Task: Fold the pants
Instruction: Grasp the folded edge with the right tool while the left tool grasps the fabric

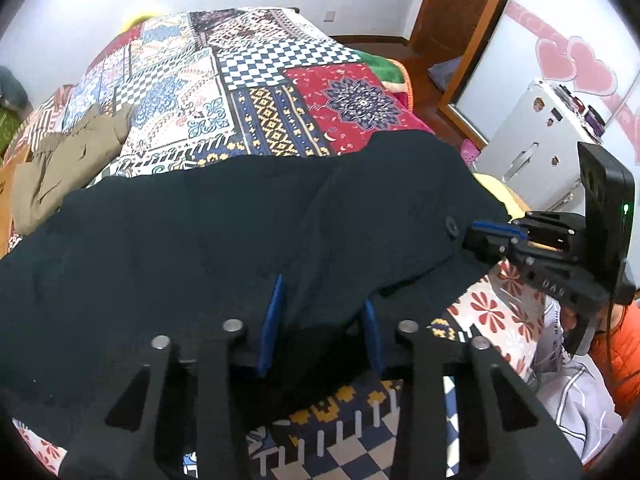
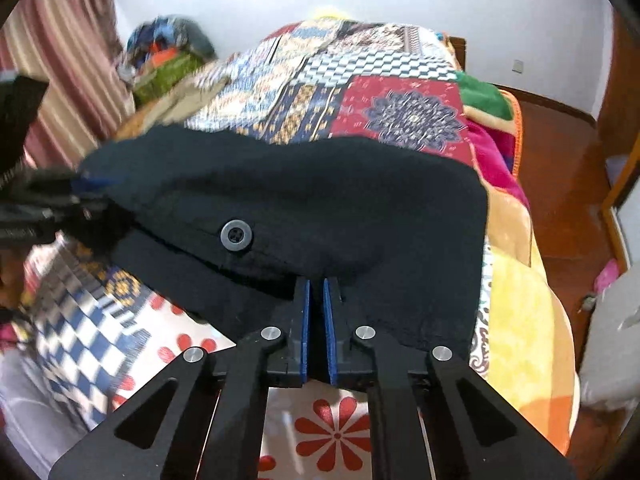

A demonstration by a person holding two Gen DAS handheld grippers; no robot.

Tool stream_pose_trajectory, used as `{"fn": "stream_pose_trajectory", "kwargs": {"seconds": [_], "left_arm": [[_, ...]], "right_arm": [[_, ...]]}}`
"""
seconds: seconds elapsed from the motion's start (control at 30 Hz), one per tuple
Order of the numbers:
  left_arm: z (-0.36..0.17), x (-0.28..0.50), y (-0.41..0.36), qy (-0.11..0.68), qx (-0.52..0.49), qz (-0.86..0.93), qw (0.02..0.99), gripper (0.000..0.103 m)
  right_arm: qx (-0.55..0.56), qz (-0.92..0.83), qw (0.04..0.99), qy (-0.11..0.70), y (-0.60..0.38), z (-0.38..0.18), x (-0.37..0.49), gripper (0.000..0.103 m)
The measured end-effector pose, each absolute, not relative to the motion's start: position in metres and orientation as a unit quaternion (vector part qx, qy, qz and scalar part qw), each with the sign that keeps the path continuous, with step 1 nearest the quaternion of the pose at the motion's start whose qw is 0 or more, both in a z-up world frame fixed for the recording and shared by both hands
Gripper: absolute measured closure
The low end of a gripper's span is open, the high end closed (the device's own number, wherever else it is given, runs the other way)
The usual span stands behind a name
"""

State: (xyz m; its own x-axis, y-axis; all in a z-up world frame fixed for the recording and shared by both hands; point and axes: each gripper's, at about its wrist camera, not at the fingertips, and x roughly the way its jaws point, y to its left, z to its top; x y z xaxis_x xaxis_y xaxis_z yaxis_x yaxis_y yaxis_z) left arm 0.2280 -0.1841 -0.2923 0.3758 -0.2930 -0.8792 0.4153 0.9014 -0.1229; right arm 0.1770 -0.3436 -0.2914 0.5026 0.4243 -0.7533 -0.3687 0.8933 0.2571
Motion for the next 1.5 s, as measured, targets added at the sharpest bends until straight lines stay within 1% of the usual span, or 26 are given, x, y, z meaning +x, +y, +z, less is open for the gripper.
{"fn": "stream_pose_trajectory", "kwargs": {"seconds": [0.03,0.07,0.1,0.17,0.33,0.53,0.57,0.6,0.63,0.7,1.0,1.1,1.13,1.27,1.3,1.33,1.43,1.5], "left_arm": [[-0.29,0.227,-0.184,0.515,0.055,-0.22,0.827,0.076],[-0.288,0.226,-0.185,0.514,0.054,-0.224,0.826,0.079],[-0.287,0.225,-0.185,0.513,0.054,-0.226,0.827,0.079],[-0.285,0.223,-0.186,0.511,0.056,-0.231,0.826,0.084],[-0.29,0.216,-0.188,0.518,0.06,-0.239,0.819,0.086],[-0.295,0.209,-0.19,0.519,0.071,-0.241,0.817,0.086],[-0.295,0.208,-0.189,0.519,0.071,-0.241,0.817,0.086],[-0.296,0.208,-0.189,0.52,0.07,-0.241,0.817,0.086],[-0.296,0.209,-0.189,0.521,0.07,-0.239,0.817,0.086],[-0.297,0.209,-0.19,0.521,0.07,-0.238,0.817,0.086],[-0.299,0.211,-0.191,0.518,0.076,-0.237,0.819,0.086],[-0.3,0.212,-0.192,0.517,0.077,-0.237,0.819,0.086],[-0.3,0.212,-0.192,0.517,0.077,-0.237,0.819,0.086],[-0.3,0.214,-0.193,0.516,0.08,-0.235,0.82,0.086],[-0.301,0.214,-0.194,0.516,0.081,-0.234,0.82,0.086],[-0.301,0.214,-0.194,0.515,0.082,-0.234,0.82,0.086],[-0.3,0.215,-0.196,0.515,0.086,-0.233,0.82,0.086],[-0.3,0.215,-0.196,0.515,0.089,-0.233,0.82,0.086]], "right_arm": [[0.037,0.229,0.867,0.441,-0.345,-0.289,0.176,0.097],[0.044,0.229,0.869,0.436,-0.346,-0.285,0.174,0.098],[0.046,0.23,0.869,0.435,-0.347,-0.281,0.173,0.098],[0.048,0.229,0.872,0.43,-0.349,-0.275,0.168,0.098],[0.033,0.218,0.874,0.433,-0.354,-0.268,0.154,0.099],[0.014,0.185,0.874,0.449,-0.363,-0.273,0.145,0.098],[0.011,0.179,0.875,0.449,-0.364,-0.274,0.145,0.097],[0.01,0.171,0.875,0.452,-0.366,-0.275,0.145,0.09],[0.009,0.164,0.876,0.453,-0.369,-0.275,0.146,0.08],[0.005,0.152,0.879,0.453,-0.372,-0.277,0.148,0.071],[-0.041,0.124,0.875,0.466,-0.372,-0.296,0.161,0.069],[-0.049,0.117,0.879,0.46,-0.373,-0.296,0.163,0.062],[-0.049,0.116,0.88,0.459,-0.374,-0.295,0.164,0.061],[-0.03,0.127,0.879,0.459,-0.379,-0.298,0.171,0.061],[-0.022,0.131,0.879,0.459,-0.379,-0.299,0.171,0.066],[-0.009,0.137,0.878,0.458,-0.38,-0.3,0.172,0.078],[0.022,0.143,0.883,0.447,-0.385,-0.297,0.171,0.088],[0.031,0.144,0.889,0.432,-0.386,-0.292,0.166,0.089]]}}
